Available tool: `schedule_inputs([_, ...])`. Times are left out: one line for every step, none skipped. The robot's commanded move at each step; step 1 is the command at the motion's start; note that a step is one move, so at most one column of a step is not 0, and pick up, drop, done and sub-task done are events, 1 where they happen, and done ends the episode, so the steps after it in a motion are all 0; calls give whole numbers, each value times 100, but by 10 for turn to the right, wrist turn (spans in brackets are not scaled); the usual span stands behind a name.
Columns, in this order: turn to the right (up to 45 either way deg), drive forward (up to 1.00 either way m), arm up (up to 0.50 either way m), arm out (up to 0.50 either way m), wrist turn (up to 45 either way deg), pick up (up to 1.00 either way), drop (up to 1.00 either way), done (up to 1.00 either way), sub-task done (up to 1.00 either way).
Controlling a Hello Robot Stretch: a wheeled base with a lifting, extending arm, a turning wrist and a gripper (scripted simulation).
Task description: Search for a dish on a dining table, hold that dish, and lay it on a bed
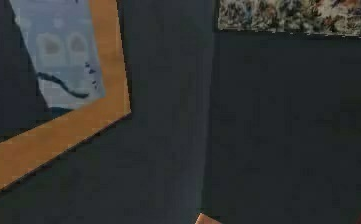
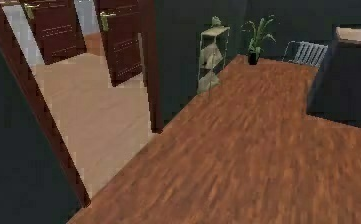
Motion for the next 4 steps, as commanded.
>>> schedule_inputs([450, 0, 0, 0, 0, 0, 0, 0, 0])
schedule_inputs([450, 0, 0, 0, 0, 0, 0, 0, 0])
schedule_inputs([270, 0, 0, 0, 0, 0, 0, 0, 0])
schedule_inputs([0, 25, 0, 0, 0, 0, 0, 0, 0])
